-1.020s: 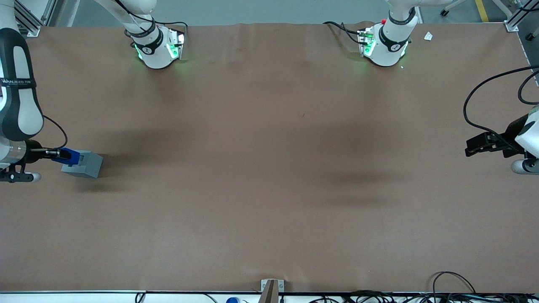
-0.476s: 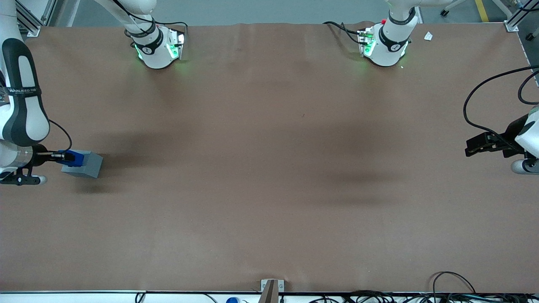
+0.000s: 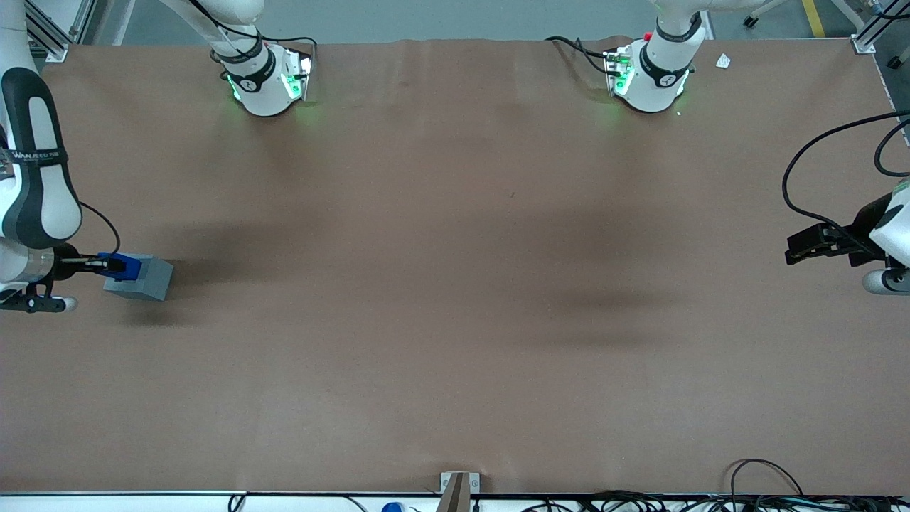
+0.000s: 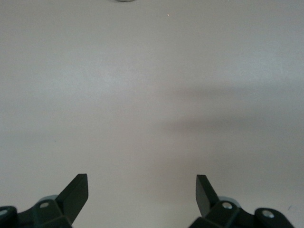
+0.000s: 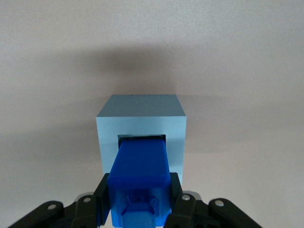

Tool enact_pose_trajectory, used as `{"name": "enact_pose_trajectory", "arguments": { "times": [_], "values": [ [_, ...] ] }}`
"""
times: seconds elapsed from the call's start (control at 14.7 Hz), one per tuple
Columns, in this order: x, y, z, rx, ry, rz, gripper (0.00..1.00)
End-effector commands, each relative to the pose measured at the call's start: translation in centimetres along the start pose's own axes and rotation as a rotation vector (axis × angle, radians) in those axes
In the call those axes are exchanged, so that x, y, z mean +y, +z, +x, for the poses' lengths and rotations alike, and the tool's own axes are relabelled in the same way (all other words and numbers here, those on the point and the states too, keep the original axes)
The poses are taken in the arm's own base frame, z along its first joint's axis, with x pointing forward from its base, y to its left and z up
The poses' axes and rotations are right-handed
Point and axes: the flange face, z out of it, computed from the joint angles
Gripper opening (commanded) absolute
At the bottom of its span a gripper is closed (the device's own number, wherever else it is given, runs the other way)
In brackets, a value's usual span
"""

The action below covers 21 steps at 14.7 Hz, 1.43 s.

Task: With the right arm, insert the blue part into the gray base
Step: 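Lower the blue block into the gray base's square opening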

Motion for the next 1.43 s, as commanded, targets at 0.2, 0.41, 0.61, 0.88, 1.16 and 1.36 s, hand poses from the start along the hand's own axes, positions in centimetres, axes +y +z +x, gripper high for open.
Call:
{"name": "enact_pose_trajectory", "arguments": {
  "times": [0.2,0.41,0.61,0.88,1.16,1.36],
  "values": [
    [1.0,0.4,0.3,0.000,0.058,0.001,0.20],
    [0.6,-0.4,0.7,0.018,0.053,-0.002,0.20],
    [0.8,-0.5,0.7,0.024,0.058,0.000,0.20],
    [0.5,0.1,1.1,0.035,0.063,0.020,0.20],
    [0.1,1.2,1.4,0.025,0.067,0.039,0.20],
    [-0.1,1.4,1.5,0.024,0.064,0.041,0.21]
  ]
}}
